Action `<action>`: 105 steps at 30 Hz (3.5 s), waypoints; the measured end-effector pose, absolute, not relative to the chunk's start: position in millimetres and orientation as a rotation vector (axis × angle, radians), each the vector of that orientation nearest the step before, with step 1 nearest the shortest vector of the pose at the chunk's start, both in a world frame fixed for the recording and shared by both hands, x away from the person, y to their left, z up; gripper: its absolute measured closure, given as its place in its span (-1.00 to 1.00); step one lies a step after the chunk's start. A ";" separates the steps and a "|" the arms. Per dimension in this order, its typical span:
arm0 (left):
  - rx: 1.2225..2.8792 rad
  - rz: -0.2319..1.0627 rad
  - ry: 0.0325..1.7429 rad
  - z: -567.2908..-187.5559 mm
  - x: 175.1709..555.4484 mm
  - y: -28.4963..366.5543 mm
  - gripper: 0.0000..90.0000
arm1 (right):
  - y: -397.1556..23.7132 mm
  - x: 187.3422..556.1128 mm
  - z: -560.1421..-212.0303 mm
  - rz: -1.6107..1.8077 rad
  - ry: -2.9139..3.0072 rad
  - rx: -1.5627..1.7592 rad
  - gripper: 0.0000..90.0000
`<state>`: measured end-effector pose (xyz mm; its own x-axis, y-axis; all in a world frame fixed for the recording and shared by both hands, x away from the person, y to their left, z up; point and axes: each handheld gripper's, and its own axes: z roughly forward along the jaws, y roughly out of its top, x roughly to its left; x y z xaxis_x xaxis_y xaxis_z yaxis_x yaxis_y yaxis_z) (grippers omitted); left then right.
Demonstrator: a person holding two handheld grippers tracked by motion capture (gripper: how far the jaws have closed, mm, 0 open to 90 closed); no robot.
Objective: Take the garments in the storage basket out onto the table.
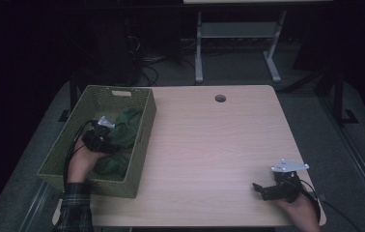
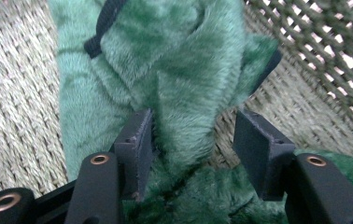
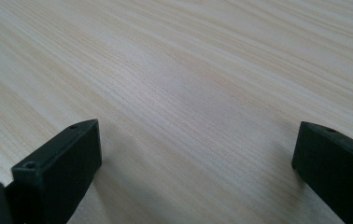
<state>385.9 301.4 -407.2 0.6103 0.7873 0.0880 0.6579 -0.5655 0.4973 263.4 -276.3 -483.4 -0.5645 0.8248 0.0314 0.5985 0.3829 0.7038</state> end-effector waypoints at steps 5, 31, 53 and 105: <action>2.448 0.389 1.179 -412.1 388.7 301.3 0.03 | -276.5 263.4 -483.4 0.977 2.324 1.241 -0.98; 2.263 0.253 1.303 -393.4 385.1 313.5 0.80 | -276.3 263.4 -483.4 0.979 2.322 1.244 -0.98; 1.979 0.225 1.130 -338.3 367.4 324.3 0.83 | -276.4 263.4 -483.5 0.979 2.323 1.243 -0.98; 1.898 0.271 0.753 -190.5 359.8 242.9 0.83 | -276.5 263.4 -483.4 0.977 2.324 1.241 -0.98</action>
